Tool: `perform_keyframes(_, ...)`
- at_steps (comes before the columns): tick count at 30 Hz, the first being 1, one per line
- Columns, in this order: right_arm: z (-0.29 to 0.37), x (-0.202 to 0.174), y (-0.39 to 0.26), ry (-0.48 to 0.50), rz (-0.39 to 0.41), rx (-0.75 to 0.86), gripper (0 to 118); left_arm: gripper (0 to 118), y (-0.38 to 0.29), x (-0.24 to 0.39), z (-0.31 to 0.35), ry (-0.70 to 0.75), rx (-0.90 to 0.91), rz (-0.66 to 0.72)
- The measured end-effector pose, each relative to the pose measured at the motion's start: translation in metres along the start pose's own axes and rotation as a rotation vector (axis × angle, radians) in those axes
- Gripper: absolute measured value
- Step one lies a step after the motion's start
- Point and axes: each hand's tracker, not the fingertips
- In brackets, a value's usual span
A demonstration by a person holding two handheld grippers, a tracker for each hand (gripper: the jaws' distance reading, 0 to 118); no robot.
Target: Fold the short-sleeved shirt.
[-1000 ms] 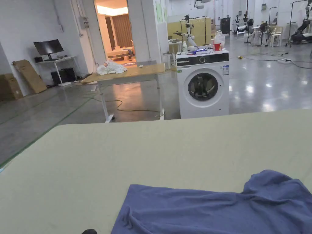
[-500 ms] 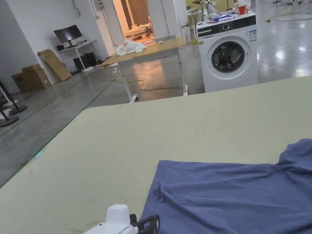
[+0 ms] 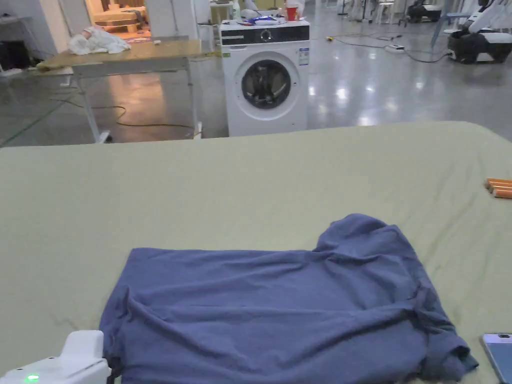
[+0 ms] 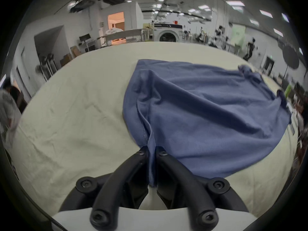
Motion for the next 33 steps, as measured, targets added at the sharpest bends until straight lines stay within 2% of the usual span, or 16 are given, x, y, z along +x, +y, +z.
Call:
perform_keyframes(2,-0.039,0.011,-0.002,-0.010,-0.050,-0.067,77,5,0.004,0.000,0.000,0.000,0.003,-0.013)
perform_keyframes(4,-0.076,0.020,-0.003,0.014,-0.107,-0.120,77,5,0.005,-0.008,0.000,-0.024,-0.010,-0.007)
perform_keyframes(8,-0.134,0.017,0.001,-0.028,-0.066,-0.167,77,5,0.000,-0.023,0.000,-0.070,-0.008,0.085)
perform_keyframes(10,-0.156,0.018,0.001,-0.031,-0.081,-0.183,77,5,-0.001,-0.018,0.005,-0.075,-0.014,0.094)
perform_keyframes(11,-0.165,0.017,0.001,-0.047,-0.080,-0.231,72,5,-0.001,-0.015,0.007,-0.071,-0.010,0.086)
perform_keyframes(12,-0.167,0.014,0.002,-0.060,-0.062,-0.224,60,5,-0.002,-0.013,0.007,-0.064,-0.006,0.075)
perform_keyframes(13,-0.164,0.013,0.004,-0.068,-0.051,-0.197,29,5,-0.004,-0.010,0.008,-0.060,-0.006,0.069)
perform_keyframes(14,-0.160,0.014,0.006,-0.067,-0.053,-0.180,9,4,-0.002,-0.013,0.007,-0.056,0.000,0.066)
perform_keyframes(15,-0.159,0.018,0.008,-0.056,-0.062,-0.187,9,2,-0.003,-0.013,0.010,-0.053,0.011,0.065)
perform_keyframes(16,-0.156,0.019,0.006,-0.018,-0.118,-0.199,9,1,-0.004,-0.015,0.014,-0.056,0.021,0.064)
perform_keyframes(17,-0.153,0.022,0.007,-0.035,-0.122,-0.211,9,1,-0.007,-0.020,0.021,-0.075,0.046,0.064)
perform_keyframes(21,-0.127,0.019,0.010,-0.057,-0.021,-0.163,9,0,-0.021,-0.049,0.061,-0.104,0.128,0.206)
perform_keyframes(27,-0.080,0.020,-0.001,-0.025,-0.039,-0.156,9,0,-0.061,-0.053,0.133,-0.111,0.140,0.182)
perform_keyframes(29,-0.058,0.018,-0.011,-0.018,-0.036,-0.160,9,0,-0.084,-0.058,0.154,-0.115,0.143,0.217)
perform_keyframes(33,-0.026,0.012,-0.030,-0.007,0.009,-0.200,9,0,-0.117,-0.058,0.176,-0.097,0.108,0.242)
